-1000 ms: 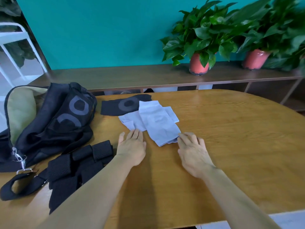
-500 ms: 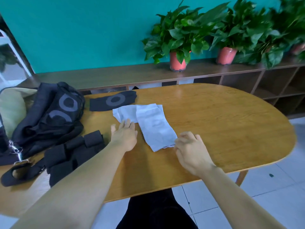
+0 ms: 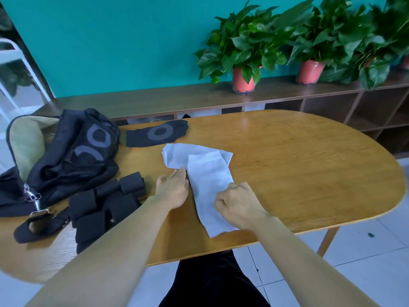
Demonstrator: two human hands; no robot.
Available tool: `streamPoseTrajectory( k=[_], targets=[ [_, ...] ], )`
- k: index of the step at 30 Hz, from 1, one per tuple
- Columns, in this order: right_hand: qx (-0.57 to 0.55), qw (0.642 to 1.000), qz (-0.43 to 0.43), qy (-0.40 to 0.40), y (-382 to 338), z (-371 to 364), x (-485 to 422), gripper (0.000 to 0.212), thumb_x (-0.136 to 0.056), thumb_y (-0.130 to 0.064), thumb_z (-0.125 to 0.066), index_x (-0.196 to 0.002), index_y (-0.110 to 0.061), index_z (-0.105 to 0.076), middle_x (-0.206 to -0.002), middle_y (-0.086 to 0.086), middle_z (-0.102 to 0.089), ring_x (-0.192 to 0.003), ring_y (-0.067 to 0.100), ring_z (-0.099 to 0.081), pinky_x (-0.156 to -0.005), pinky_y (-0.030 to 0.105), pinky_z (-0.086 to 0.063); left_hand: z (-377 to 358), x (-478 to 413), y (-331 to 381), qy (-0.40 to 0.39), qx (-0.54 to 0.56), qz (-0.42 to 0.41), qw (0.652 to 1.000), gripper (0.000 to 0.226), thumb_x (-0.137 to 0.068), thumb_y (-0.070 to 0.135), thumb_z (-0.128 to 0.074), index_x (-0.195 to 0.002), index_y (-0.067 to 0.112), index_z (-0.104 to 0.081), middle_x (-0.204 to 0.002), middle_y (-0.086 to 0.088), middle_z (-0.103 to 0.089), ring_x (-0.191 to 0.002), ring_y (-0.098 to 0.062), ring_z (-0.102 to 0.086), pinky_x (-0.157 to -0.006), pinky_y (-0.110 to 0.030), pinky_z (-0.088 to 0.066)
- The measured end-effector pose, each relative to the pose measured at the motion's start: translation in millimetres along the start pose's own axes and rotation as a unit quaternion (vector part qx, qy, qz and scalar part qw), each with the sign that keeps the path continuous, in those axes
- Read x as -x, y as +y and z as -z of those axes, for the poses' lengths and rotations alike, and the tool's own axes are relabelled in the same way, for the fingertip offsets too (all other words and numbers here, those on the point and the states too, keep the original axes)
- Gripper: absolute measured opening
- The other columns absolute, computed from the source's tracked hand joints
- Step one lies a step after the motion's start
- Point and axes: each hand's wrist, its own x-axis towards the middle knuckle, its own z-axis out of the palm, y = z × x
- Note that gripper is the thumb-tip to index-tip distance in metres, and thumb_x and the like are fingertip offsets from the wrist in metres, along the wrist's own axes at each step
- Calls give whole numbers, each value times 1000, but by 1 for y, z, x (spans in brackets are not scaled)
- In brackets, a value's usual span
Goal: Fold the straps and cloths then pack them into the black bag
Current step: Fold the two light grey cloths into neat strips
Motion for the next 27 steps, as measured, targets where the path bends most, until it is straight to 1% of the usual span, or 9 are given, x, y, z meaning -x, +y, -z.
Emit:
streamPoseTrajectory(
  k=[3,6,8,10,11,16,19,22,27],
  targets=[
    [-18,1000,4,-8,0,-1,-1,47,-76,-36,-11,-58,-16,-49,-55,-5,-48,-71,16,-44,-86,36,-36,1,0,-1,10,29,-7,1000,26,-102,20,-22,-119,17,-40,-117,3,-51,-119,-17,-44,-110,-41,-20],
    [-33,999,-17,31,8,1,-10,47,-84,-35,-21,-72,-18,-64,-73,-5,-65,-85,16,-49,-88,34,-34,4,2,1,44,52,-11,998,20,-101,23,-23,-107,18,-43,-97,6,-51,-103,-18,-49,-109,-45,-23],
    [-27,996,-45,65,19,4,-20,32,-91,-26,-36,-95,-21,-68,-95,-5,-67,-102,18,-48,-86,33,-31,5,4,2,67,33,-16,997,33,-102,34,-25,-126,16,-41,-119,4,-53,-123,-20,-44,-112,-45,-20],
    [12,996,-65,66,29,6,-31,28,-92,-21,-39,-110,-18,-60,-113,-3,-61,-112,21,-42,-84,33,-29,3,7,5,69,-13,-37,997,61,-100,51,-23,-151,17,-16,-158,-1,-21,-147,-17,-13,-116,-40,-9],
    [35,995,-75,55,33,6,-38,27,-93,-20,-38,-113,-16,-54,-120,-2,-57,-116,22,-39,-84,34,-29,3,9,8,65,-31,-62,995,71,-97,58,-20,-154,18,-6,-161,0,-5,-148,-14,0,-117,-38,-4],
    [11,994,-93,-58,44,-4,-68,51,-100,-28,-26,-147,-9,-21,-148,5,-34,-139,16,-21,-108,37,-19,-4,19,27,-28,-91,-145,985,109,-71,85,-12,-153,17,10,-159,4,15,-144,-8,21,-117,-40,12],
    [-34,989,-102,-103,52,-8,-83,53,-100,-27,-22,-149,-9,-16,-154,6,-27,-141,13,-21,-115,34,-10,-7,19,25,-78,-126,-151,977,108,-69,85,-10,-151,19,14,-159,7,18,-143,-6,22,-115,-41,18],
    [-46,987,-118,-96,62,-9,-101,43,-99,-23,-23,-140,-10,-29,-150,5,-34,-137,16,-29,-115,36,-11,-6,15,18,-99,-145,-159,972,108,-68,86,-7,-150,21,19,-157,8,22,-142,-5,24,-115,-42,19],
    [2,984,-133,-122,77,-20,-125,55,-100,-33,-13,-152,-13,-8,-160,-1,-1,-146,11,2,-118,38,1,-2,2,11,-118,-153,-152,969,109,-67,87,-9,-149,22,21,-156,9,26,-142,-6,26,-115,-44,18]
  ],
)
